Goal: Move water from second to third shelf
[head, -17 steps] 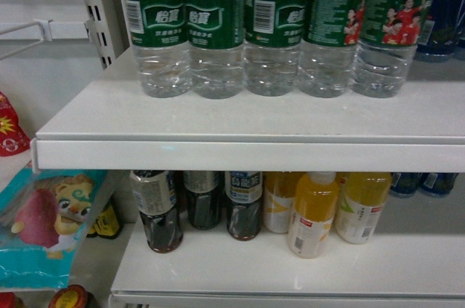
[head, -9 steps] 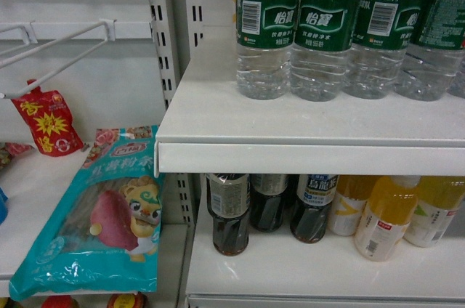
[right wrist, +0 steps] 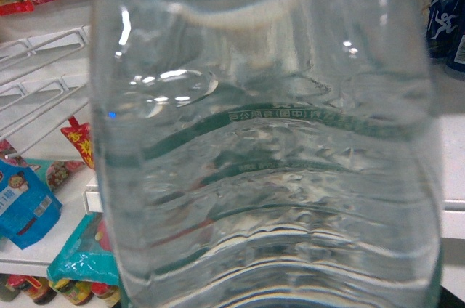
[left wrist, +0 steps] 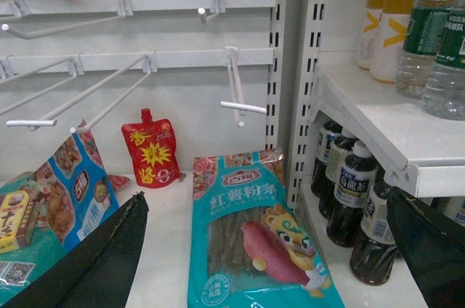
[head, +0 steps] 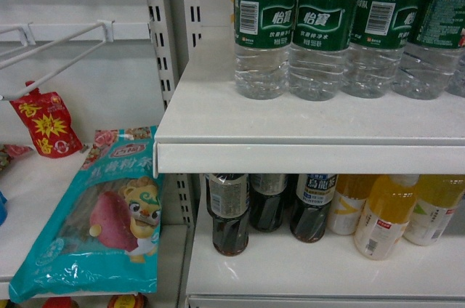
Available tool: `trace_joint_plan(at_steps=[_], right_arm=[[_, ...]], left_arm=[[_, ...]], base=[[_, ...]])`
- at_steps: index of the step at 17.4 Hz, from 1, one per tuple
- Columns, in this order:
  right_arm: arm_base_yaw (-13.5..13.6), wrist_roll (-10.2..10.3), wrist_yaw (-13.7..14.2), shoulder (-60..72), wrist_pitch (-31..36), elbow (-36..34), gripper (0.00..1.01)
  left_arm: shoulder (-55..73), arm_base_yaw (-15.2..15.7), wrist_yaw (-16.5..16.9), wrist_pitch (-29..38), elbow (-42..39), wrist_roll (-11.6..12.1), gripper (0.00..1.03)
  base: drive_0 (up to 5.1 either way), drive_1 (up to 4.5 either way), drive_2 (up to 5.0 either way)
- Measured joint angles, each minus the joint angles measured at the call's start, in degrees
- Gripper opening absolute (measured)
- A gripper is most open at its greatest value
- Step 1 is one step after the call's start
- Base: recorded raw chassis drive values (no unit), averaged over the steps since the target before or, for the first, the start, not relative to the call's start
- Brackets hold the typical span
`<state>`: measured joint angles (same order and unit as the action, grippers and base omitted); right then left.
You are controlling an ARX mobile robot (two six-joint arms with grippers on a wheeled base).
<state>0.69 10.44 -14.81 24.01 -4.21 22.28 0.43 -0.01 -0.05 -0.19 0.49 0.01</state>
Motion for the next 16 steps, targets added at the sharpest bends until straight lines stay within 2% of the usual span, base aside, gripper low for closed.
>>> trace_joint_plan(at_steps=[8, 9, 10, 11, 13, 16], right_arm=[[0.2, -0.3, 0.5, 0.0, -0.3, 0.0, 0.42], [2.5, -3.2, 4.9, 0.8, -0.8, 0.1, 0.42], [4.0, -5.7, 7.0, 2.1, 0.0, 0.1, 0.42], [4.8, -6.8, 7.7, 3.5, 0.8, 0.1, 0.42], [7.3, -8.5, 8.8, 7.5, 3.8, 0.1, 0.42], [11.0, -8.6, 11.1, 17.0, 11.8, 2.2, 0.42]], left_arm=[[0.0, 0.0, 0.0, 0.0, 0.0, 0.0, 0.98], [0.0, 0.0, 0.0, 0.0, 0.0, 0.0, 0.98], [0.0, 0.0, 0.0, 0.0, 0.0, 0.0, 0.98], [0.0, 0.0, 0.0, 0.0, 0.0, 0.0, 0.98], [0.0, 0.0, 0.0, 0.0, 0.0, 0.0, 0.98], [0.0, 0.0, 0.0, 0.0, 0.0, 0.0, 0.98]], base=[[0.0, 0.00, 0.0], [0.0, 0.00, 0.0], [0.0, 0.00, 0.0], [0.0, 0.00, 0.0], [0.0, 0.00, 0.0], [0.0, 0.00, 0.0]])
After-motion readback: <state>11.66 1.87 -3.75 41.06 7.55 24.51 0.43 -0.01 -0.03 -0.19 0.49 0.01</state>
